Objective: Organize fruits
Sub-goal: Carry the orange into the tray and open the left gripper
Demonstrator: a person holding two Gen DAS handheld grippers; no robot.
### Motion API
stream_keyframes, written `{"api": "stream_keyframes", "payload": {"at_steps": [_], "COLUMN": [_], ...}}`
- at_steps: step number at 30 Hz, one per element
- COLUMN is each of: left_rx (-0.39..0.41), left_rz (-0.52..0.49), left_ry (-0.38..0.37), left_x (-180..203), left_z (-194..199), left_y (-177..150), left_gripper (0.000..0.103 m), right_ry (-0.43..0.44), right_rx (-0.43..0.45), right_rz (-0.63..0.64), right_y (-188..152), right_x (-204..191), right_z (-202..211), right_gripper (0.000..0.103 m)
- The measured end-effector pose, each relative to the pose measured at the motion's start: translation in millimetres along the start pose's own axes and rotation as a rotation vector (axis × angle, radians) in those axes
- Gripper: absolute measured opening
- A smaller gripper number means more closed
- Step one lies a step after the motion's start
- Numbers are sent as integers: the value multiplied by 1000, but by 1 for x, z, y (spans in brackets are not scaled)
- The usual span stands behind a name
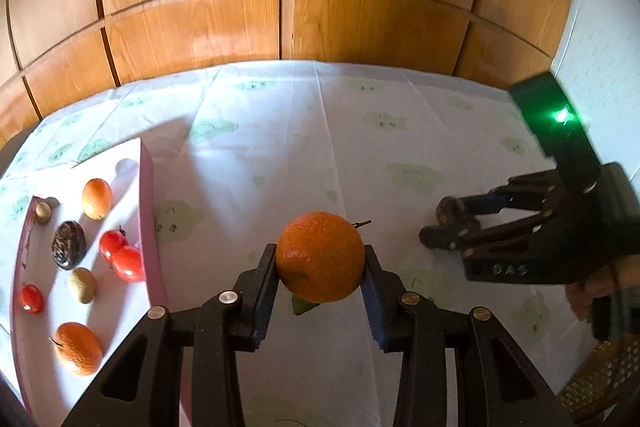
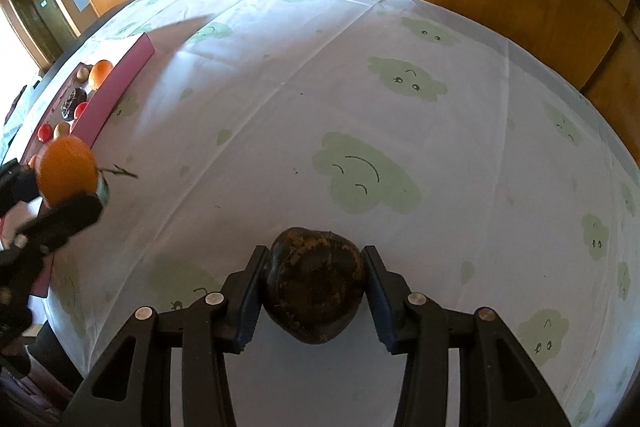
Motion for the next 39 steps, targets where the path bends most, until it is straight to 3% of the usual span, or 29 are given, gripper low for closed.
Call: {"api": "stream_keyframes", "payload": {"at_steps": [10, 19, 33, 39], "left_rx": [60, 139, 129, 120], "left_rz": [42, 153, 331, 376], "left_ry": [-8, 46, 234, 255], "left_x": [-14, -74, -181, -201], "left_z": [33, 84, 135, 143], "left_y": [20, 32, -22, -42], "left_gripper": [39, 39, 39, 39], "right_ry": [-9, -26, -37, -42], "right_rx": [2, 4, 10, 11], "right_rz": [3, 22, 31, 32], "right_y": [2, 2, 2, 2], "right_x": [-4, -6, -9, -10], "right_z": [-3, -4, -4, -3], "right_gripper": [47, 47, 47, 47]}}
Point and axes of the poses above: each gripper's, at about its wrist camera, not at the fingertips, and z roughly against the way its jaws point, x to its right, y to its top, the point moved 6 cm from there along -z, roughly the way its jaws point, and after that the axes turned 2 degrees about y, right-handed, at the moved point
